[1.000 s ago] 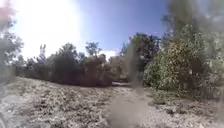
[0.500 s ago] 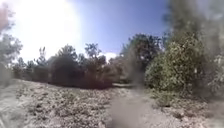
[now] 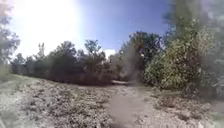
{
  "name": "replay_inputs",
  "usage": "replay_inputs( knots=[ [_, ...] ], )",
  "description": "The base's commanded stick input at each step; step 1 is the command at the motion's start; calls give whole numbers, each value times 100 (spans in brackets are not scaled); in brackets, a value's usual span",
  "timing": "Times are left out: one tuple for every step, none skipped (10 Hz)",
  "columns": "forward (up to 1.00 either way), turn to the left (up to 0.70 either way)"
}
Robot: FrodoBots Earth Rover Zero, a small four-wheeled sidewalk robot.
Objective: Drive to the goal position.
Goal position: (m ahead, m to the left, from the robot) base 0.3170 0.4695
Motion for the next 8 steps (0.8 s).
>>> replay_inputs(
  knots=[
    [30,0],
    [30,0],
    [30,0],
    [30,0],
    [30,0],
    [30,0],
    [30,0],
    [30,0]
  ],
)
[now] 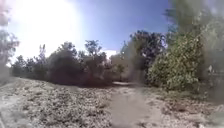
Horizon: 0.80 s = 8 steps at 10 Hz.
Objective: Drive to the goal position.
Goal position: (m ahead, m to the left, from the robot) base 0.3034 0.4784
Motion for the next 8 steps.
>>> replay_inputs(
  knots=[
    [30,0],
    [30,0],
    [30,0],
    [32,0],
    [35,0],
    [37,0],
    [40,0],
    [43,0]
  ],
)
